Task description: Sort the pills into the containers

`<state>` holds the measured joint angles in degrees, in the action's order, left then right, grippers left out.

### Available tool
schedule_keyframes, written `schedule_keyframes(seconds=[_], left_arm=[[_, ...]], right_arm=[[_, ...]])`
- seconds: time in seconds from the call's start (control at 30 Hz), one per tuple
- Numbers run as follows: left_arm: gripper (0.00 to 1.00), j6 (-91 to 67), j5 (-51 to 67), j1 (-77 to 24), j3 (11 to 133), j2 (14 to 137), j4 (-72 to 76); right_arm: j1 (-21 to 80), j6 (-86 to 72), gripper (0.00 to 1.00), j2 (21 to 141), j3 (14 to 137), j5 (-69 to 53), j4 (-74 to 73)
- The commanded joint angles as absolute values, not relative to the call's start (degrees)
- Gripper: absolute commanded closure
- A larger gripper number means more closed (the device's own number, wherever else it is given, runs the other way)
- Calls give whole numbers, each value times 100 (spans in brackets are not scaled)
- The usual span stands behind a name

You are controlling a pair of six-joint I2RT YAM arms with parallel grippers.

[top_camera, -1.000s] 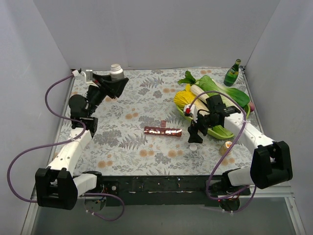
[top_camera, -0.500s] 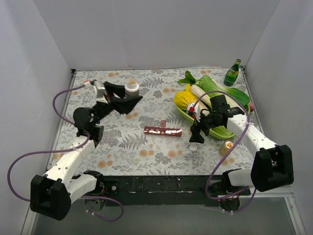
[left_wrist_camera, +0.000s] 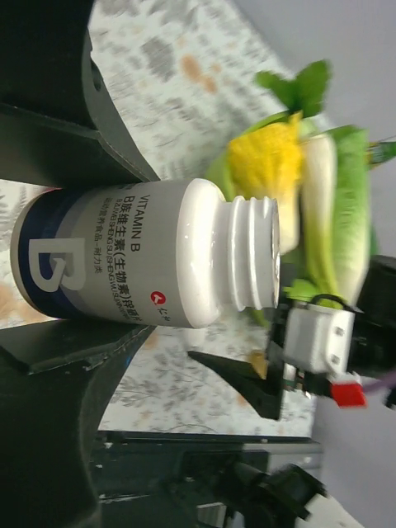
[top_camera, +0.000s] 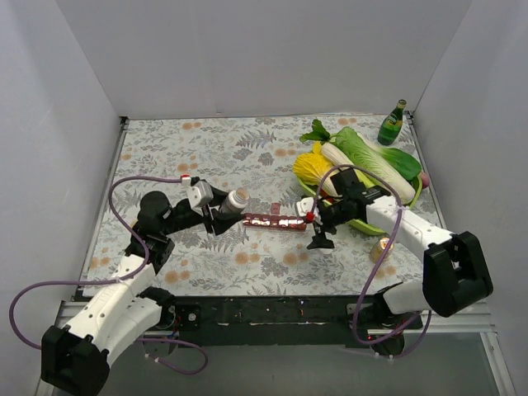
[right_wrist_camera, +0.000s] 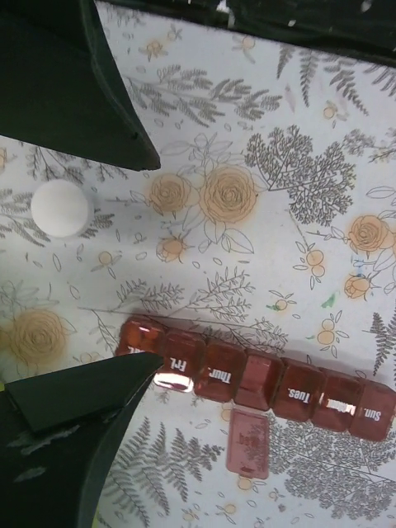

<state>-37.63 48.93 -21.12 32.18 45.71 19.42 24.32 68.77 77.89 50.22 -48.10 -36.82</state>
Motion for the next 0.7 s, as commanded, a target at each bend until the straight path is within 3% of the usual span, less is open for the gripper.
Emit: schedule_keyframes(seconds=[0.0, 0.37, 0.57, 0.67], left_arm=[[100, -2725, 4843, -2109, 2779, 4413, 887], [100, -1908, 4307, -2162, 2259, 3947, 642], [100, -1723, 4201, -2250, 2153, 3771, 423], [100, -1635, 4157, -2276, 2197, 3771, 255]], right_arm=[[3031, 6935, 2, 7883, 4914, -3544, -2173], [3278, 6398, 11, 9509, 5897, -2786, -2171], [3392, 6381, 24, 9879, 6126, -2707, -2320], [3489, 6407, 36, 10028, 6240, -2672, -2452]])
